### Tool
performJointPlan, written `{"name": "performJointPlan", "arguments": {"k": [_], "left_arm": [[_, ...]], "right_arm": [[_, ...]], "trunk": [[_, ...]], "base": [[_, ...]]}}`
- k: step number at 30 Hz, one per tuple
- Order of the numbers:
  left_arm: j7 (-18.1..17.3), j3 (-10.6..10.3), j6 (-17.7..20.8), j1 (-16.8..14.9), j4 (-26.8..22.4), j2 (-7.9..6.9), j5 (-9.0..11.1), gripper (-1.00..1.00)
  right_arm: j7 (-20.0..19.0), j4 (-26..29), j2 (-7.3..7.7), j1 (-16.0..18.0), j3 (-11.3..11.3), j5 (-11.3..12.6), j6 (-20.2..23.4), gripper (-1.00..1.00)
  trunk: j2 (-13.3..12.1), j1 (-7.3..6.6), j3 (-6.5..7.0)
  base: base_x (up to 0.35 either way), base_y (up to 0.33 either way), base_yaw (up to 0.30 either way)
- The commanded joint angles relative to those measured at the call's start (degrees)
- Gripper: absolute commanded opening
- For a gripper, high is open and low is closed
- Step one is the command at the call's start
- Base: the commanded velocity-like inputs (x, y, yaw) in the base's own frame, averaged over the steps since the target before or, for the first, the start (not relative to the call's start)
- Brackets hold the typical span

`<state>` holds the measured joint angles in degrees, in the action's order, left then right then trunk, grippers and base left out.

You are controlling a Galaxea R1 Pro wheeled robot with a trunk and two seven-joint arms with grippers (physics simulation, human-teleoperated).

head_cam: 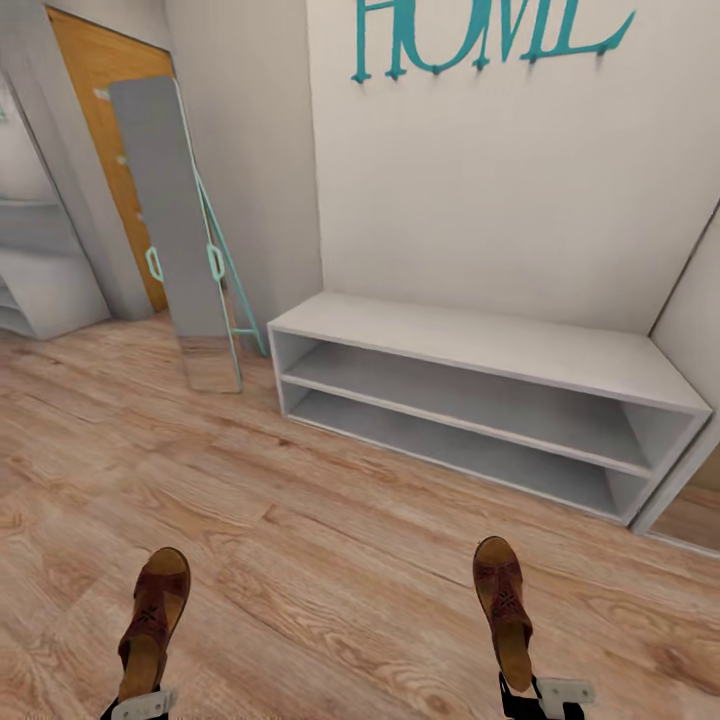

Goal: Pick up the two gym shoes and the two sandals from the corridor floor and place them onto the hallstand (shoe rack) in the corridor, making sure they are on the rack and not on the floor. Arrange them so the two gym shoes are next to each other and the two sandals are next to each other.

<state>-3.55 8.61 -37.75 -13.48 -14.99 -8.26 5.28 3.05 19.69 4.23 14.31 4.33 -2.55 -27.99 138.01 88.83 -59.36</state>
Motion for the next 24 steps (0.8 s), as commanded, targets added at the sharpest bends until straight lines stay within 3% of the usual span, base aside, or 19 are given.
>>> {"name": "performJointPlan", "arguments": {"k": [1,9,24], "left_arm": [[-0.41,0.02,-0.12,-0.05,0.07,0.0,0.35,-1.0],[-0.56,0.01,-0.05,-0.05,0.1,0.0,0.39,-1.0],[-0.32,0.09,-0.09,-0.05,0.06,0.0,0.49,-1.0]], "right_arm": [[0.03,-0.01,-0.01,0.02,0.15,-0.08,-0.13,-1.0],[0.03,-0.01,-0.01,0.02,0.15,-0.08,-0.13,-1.0],[0.03,-0.01,-0.01,0.02,0.15,-0.08,-0.13,-1.0]], "trunk": [[0.02,-0.01,-0.05],[0.02,-0.01,-0.05],[0.02,-0.01,-0.05]], "base": [[0.005,0.007,0.281],[0.076,0.026,0.281],[0.273,0.191,0.281]]}}
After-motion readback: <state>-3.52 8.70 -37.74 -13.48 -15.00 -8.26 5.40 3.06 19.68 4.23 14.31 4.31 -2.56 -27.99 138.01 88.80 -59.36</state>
